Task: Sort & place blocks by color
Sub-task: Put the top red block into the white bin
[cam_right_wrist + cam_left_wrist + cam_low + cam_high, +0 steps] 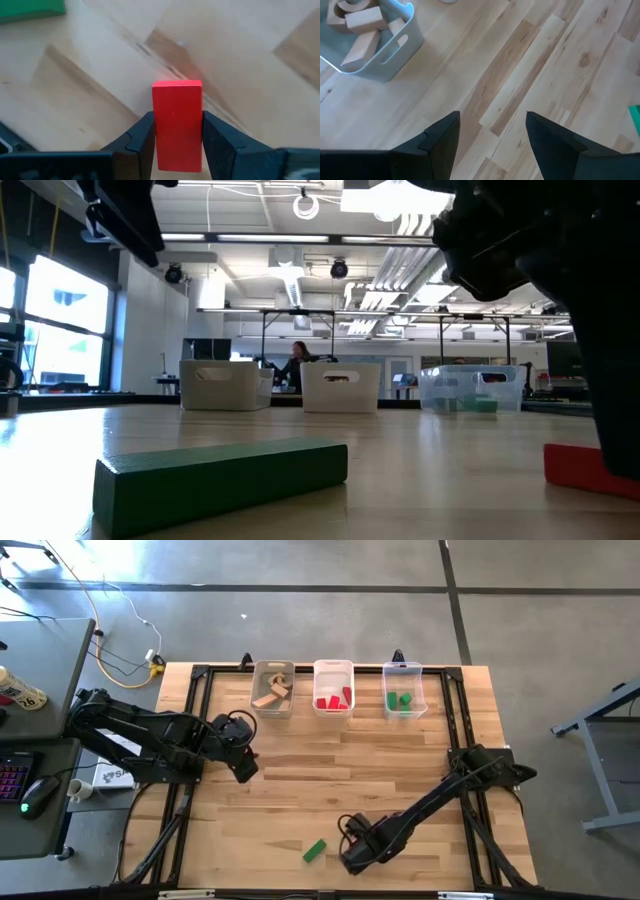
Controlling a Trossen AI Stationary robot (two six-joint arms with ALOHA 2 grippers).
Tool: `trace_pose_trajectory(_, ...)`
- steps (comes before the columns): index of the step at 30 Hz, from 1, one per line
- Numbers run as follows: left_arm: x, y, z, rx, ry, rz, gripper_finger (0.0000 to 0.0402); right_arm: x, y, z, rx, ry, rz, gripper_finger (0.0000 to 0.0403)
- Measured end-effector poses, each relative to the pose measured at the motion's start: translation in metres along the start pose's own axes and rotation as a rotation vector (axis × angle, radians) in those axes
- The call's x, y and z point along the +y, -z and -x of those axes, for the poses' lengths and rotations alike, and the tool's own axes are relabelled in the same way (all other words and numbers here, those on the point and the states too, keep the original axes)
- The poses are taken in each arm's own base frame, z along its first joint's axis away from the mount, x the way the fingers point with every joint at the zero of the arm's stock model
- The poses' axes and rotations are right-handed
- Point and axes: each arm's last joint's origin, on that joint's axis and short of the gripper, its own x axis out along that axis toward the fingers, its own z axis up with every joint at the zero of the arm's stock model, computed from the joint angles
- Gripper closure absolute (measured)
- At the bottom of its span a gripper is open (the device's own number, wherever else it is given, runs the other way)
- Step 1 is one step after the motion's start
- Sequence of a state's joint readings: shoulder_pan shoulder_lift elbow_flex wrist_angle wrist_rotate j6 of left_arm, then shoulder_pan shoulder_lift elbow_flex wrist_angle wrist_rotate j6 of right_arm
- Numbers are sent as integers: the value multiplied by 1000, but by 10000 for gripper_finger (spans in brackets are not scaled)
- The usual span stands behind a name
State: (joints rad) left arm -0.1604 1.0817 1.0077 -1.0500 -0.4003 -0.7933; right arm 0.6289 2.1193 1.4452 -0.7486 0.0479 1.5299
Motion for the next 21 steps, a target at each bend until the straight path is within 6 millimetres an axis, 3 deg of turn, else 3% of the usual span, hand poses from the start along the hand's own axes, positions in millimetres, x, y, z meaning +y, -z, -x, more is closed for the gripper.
trace_pose_trajectory(10, -1, 0, -2, -5, -17, -4, 188, -10, -1, 1, -2, 102, -13, 283)
trace_pose_trajectory(21, -12, 0, -20, 59, -58, -62, 188, -15, -10, 2, 31, 144, -2, 303)
